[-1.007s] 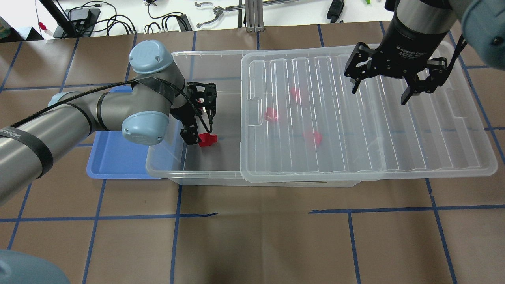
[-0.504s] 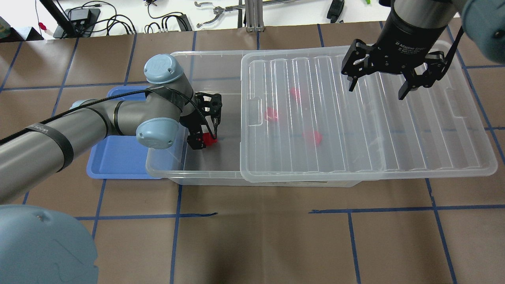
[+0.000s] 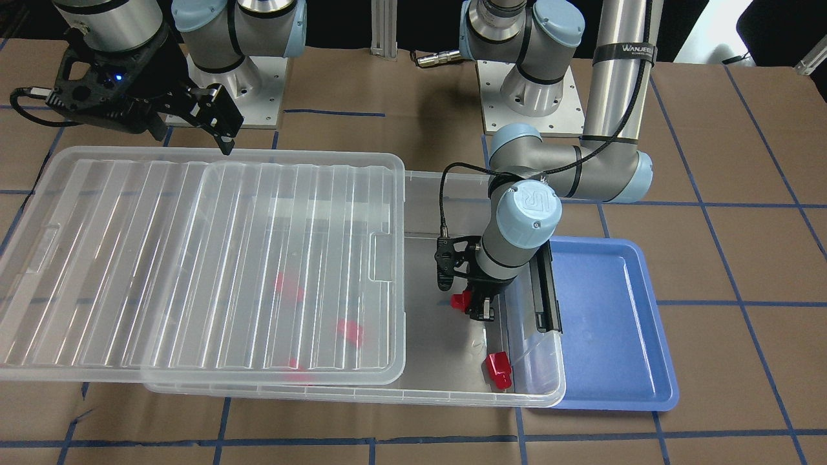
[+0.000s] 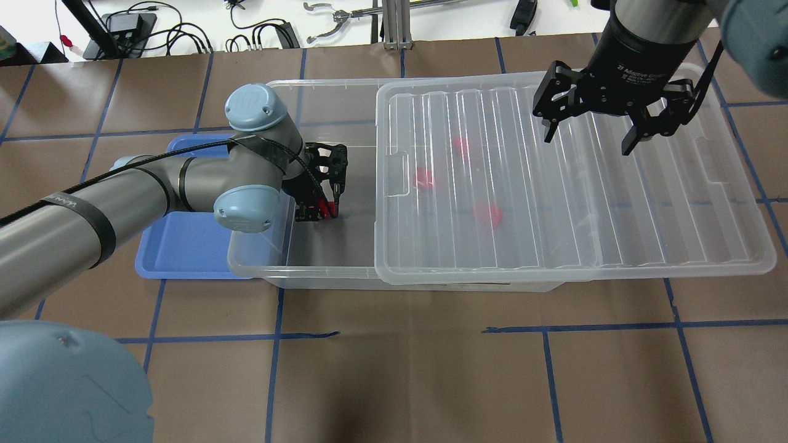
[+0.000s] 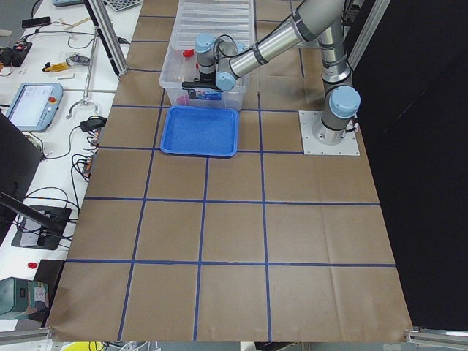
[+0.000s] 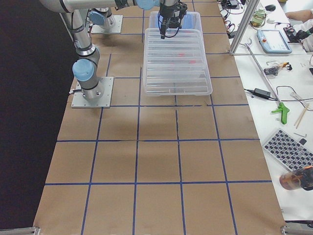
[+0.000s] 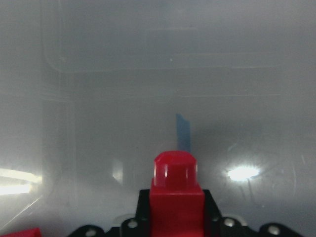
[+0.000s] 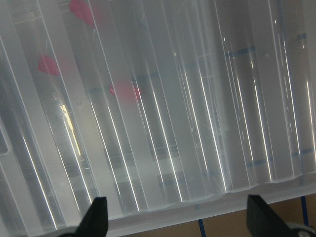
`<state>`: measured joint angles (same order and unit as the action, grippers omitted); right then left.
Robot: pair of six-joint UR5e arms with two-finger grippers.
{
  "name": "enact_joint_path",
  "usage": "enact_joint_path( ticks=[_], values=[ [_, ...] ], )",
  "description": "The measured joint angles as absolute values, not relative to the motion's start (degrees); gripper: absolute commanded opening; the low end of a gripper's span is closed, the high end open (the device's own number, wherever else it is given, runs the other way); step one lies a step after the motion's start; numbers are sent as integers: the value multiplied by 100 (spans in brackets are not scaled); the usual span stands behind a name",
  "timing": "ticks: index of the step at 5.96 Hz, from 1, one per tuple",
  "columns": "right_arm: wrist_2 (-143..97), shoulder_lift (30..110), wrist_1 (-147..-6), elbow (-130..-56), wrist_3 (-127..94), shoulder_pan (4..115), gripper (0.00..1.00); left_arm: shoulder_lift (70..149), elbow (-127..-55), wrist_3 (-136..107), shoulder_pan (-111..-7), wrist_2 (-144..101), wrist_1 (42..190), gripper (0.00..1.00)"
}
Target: Place red block in blue tray from box
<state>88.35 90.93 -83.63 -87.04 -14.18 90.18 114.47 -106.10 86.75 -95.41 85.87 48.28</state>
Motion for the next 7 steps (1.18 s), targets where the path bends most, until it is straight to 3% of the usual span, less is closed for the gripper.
enact_joint_path(
  ticks=[2,5,7],
  values=[
    [8845,9128,-8352,-8707,-1423,9013,100,11073,-10222,8646,-9556,8590,5586,7],
    [8808,9131,-8357,-8717,-1425,9017,100,10463,-8923,8583,-9506,8607,7712,7],
    [8828,9098,-8404,-8713,-1409,9016,100,10309,-8746,8741,-9062,8631,8028,7]
  ],
)
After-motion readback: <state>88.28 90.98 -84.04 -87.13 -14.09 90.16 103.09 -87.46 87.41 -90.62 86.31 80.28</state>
